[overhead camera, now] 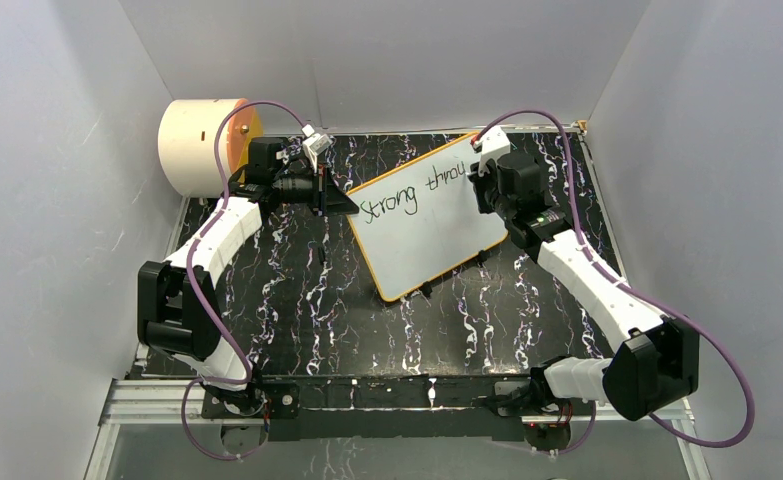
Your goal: Write a sentence on the whiteboard
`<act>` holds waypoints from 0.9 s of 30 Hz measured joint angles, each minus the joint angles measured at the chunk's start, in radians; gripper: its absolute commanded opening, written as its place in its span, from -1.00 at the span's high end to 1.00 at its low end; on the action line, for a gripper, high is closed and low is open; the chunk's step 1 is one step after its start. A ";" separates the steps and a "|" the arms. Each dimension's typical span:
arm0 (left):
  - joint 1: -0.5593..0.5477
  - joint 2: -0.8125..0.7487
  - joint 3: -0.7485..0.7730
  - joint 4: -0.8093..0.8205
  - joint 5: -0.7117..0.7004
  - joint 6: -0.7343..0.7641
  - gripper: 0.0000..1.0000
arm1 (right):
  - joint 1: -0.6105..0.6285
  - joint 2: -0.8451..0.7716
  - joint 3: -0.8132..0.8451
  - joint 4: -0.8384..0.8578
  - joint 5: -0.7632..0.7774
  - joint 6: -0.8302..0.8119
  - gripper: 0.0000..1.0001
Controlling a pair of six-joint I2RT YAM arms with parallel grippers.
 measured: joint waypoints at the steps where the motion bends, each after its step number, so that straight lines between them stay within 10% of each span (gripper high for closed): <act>1: 0.000 0.000 0.000 0.000 0.000 0.000 1.00 | 0.000 -0.002 -0.004 -0.003 0.000 0.000 1.00; 27: 0.000 0.000 0.000 0.000 0.000 0.001 1.00 | -0.022 -0.024 -0.007 -0.015 0.001 0.002 1.00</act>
